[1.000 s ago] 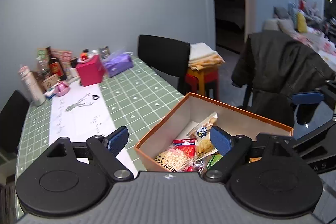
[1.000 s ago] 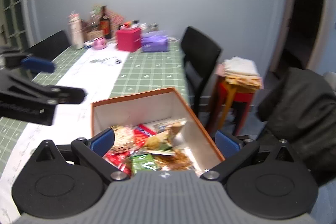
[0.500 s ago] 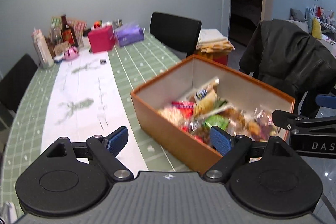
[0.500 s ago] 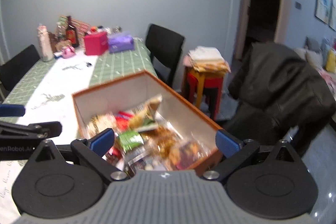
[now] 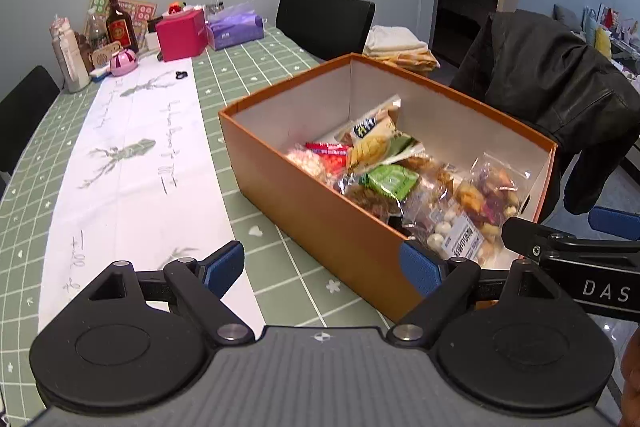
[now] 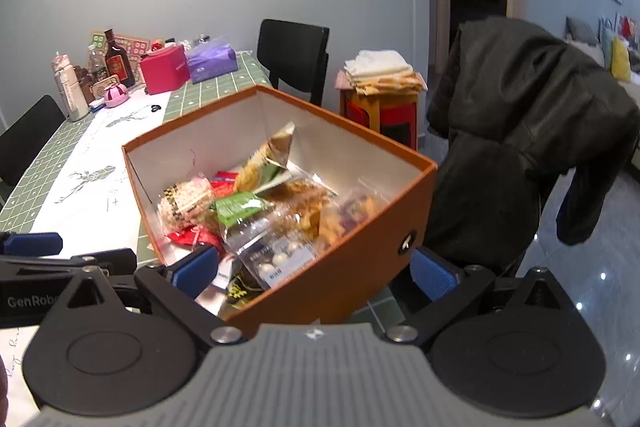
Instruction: Organize snacks
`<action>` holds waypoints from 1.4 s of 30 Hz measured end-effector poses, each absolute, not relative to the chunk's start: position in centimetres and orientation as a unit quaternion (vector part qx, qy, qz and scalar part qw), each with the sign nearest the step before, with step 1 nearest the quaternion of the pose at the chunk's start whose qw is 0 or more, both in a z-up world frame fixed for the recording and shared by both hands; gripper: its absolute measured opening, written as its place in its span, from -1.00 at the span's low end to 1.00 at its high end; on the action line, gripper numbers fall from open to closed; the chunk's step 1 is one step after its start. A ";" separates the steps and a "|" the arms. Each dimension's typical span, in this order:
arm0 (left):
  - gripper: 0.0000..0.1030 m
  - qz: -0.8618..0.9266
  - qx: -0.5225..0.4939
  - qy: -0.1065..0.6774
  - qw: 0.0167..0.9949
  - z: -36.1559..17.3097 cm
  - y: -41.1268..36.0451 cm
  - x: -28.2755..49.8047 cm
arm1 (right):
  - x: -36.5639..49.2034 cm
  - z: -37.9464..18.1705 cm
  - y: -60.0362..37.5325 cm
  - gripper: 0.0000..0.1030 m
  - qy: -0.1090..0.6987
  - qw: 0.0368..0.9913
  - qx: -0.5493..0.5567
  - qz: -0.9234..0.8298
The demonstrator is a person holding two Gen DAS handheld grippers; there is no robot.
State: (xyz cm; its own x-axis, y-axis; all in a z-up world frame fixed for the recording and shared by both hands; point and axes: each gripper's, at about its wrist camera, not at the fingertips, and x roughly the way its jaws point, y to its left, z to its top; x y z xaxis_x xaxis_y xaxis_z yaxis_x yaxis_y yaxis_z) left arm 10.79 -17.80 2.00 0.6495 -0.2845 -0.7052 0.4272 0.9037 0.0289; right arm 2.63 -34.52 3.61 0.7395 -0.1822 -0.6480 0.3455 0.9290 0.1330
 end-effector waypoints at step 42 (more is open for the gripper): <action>0.99 -0.198 0.107 0.366 0.903 1.9 -18.0 9.9 | 1.7 3.6 -34.4 0.94 0.333 0.924 0.106 -0.152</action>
State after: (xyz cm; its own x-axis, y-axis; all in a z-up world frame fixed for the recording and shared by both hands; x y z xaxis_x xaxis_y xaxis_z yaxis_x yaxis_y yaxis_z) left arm 9.93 -17.95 1.93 0.6539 -0.2794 -0.7031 0.4354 0.8990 0.0477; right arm 1.74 -34.40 3.63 0.7315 -0.2103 -0.6486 0.3518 0.9312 0.0949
